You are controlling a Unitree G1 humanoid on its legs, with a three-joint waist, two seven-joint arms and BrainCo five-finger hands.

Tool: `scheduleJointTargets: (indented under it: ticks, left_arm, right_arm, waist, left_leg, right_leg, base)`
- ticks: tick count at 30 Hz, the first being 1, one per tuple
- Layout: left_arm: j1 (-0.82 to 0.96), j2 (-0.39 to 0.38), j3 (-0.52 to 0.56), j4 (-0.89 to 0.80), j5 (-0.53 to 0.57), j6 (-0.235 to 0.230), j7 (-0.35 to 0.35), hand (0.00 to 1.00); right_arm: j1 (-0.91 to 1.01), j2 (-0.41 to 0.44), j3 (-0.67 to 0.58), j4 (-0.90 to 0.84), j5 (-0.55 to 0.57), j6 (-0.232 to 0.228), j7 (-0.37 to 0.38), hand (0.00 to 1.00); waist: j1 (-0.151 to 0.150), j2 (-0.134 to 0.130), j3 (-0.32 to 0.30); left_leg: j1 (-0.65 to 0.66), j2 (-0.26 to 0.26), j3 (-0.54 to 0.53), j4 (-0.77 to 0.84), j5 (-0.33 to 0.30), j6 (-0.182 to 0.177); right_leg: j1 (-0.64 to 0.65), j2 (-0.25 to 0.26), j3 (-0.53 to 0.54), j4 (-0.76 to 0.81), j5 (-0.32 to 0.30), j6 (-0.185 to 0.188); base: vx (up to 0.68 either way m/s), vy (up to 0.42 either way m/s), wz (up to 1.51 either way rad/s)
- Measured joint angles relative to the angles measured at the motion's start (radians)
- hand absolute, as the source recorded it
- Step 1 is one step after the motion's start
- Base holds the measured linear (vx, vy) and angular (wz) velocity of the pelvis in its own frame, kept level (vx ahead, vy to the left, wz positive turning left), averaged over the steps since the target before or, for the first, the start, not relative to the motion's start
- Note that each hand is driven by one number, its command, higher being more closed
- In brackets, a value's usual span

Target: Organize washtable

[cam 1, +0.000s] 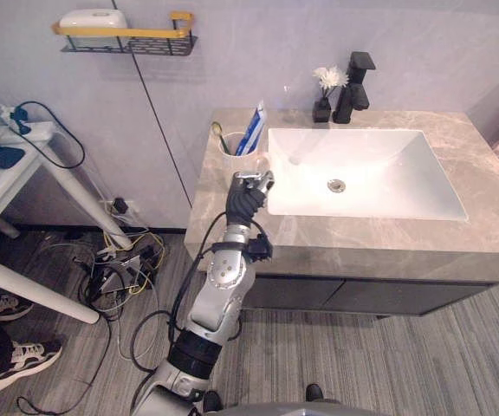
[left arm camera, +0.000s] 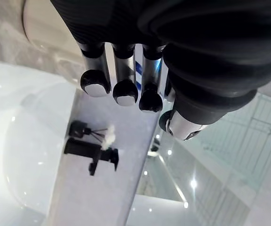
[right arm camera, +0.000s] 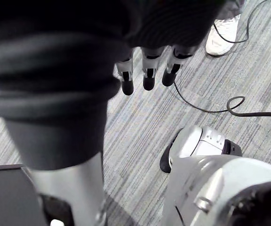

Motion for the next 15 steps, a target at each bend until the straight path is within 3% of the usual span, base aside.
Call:
scheduleJointTargets:
  ticks: [15]
  left_arm:
    - [-0.049, 0.001, 0.108, 0.096, 0.028, 0.020, 0.041, 1.00]
  right_arm:
    - [-0.011, 0.006, 0.026, -0.037, -0.001, -0.002, 0.001, 0.00]
  waist:
    - [-0.020, -0.034, 0.031]
  left_leg:
    - [-0.032, 0.001, 0.029, 0.009, -0.010, -0.001]
  right_leg:
    - [-0.046, 0.003, 0.034, -0.004, 0.011, 0.003]
  base:
    - [0.01, 0.001, -0.06]
